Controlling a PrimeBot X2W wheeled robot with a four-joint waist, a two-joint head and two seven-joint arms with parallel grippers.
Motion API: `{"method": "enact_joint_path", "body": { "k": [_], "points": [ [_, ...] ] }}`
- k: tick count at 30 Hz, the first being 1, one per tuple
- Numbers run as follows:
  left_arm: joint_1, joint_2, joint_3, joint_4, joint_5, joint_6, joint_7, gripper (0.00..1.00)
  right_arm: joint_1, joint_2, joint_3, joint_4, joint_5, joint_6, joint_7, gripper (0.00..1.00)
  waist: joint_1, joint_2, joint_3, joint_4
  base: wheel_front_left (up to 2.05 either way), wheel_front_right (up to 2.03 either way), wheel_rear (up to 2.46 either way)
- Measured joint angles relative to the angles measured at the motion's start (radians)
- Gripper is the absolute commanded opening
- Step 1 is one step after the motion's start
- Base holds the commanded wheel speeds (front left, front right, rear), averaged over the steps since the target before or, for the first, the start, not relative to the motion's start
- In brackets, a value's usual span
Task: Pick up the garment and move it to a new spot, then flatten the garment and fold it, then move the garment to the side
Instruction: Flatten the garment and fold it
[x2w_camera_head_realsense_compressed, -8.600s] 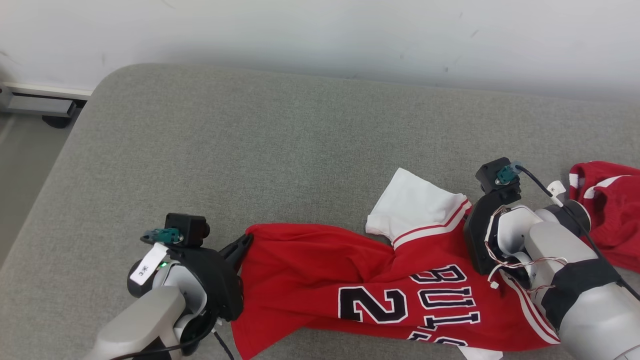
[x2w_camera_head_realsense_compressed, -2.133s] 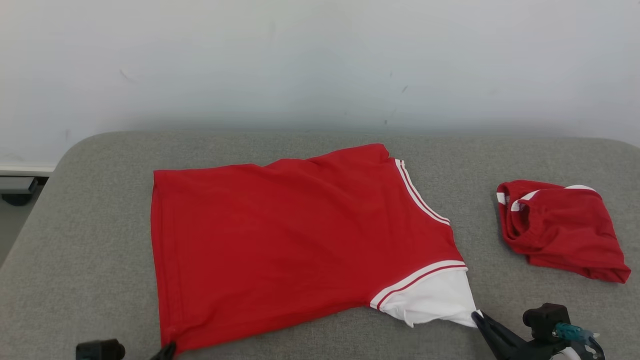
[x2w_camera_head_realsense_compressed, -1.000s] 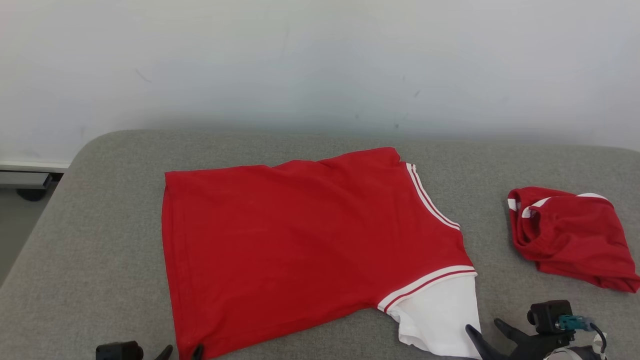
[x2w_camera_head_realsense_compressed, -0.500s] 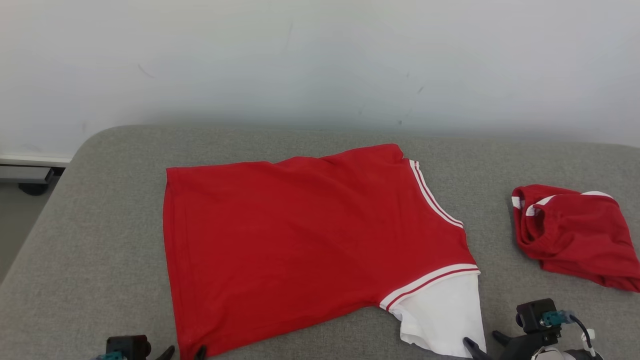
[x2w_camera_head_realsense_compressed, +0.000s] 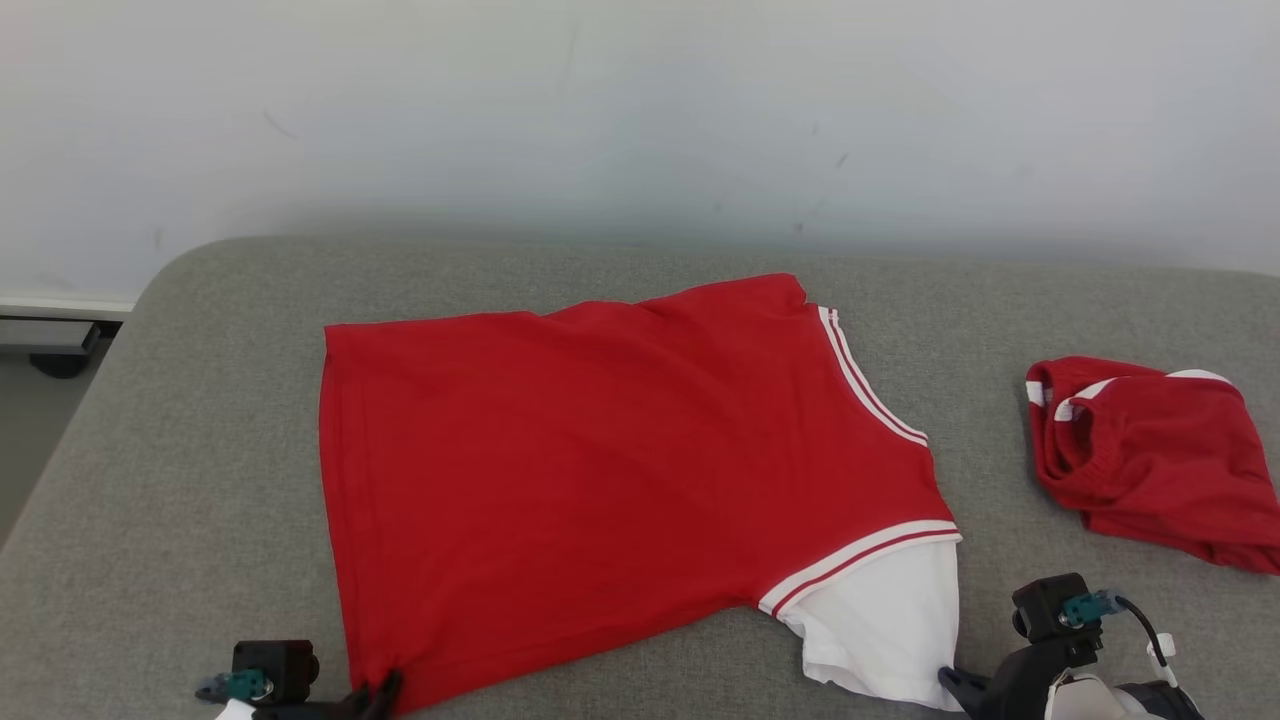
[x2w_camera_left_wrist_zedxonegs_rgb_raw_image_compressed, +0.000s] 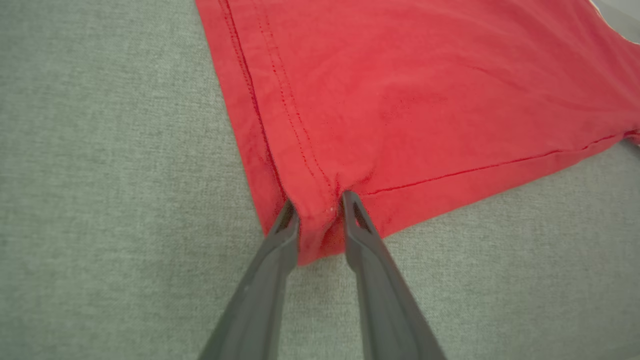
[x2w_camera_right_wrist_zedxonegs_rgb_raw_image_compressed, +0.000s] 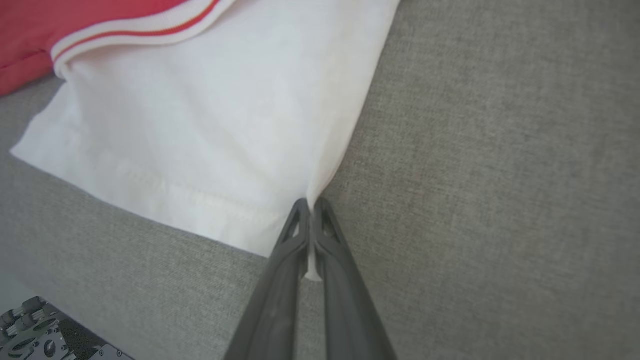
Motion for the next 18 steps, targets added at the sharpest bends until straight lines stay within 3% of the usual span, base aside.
{"method": "enact_joint_path", "body": {
  "k": [8, 18],
  "points": [
    [0.0, 0.001, 0.007, 0.008, 0.005, -0.008, -0.02, 0.0, -0.001, -0.01, -0.014, -0.027, 0.008, -0.001, 0.013, 0.0, 0.0, 0.0, -0.008, 0.009, 0.0, 0.0, 0.0],
    [0.001, 0.029, 0.017, -0.04, 0.021, -0.007, -0.072, 0.0, -0.005, -0.049, -0.071, -0.083, 0.009, -0.022, -0.057, 0.0, 0.0, 0.0001, -0.028, 0.019, 0.0, 0.0, 0.0]
  ]
}}
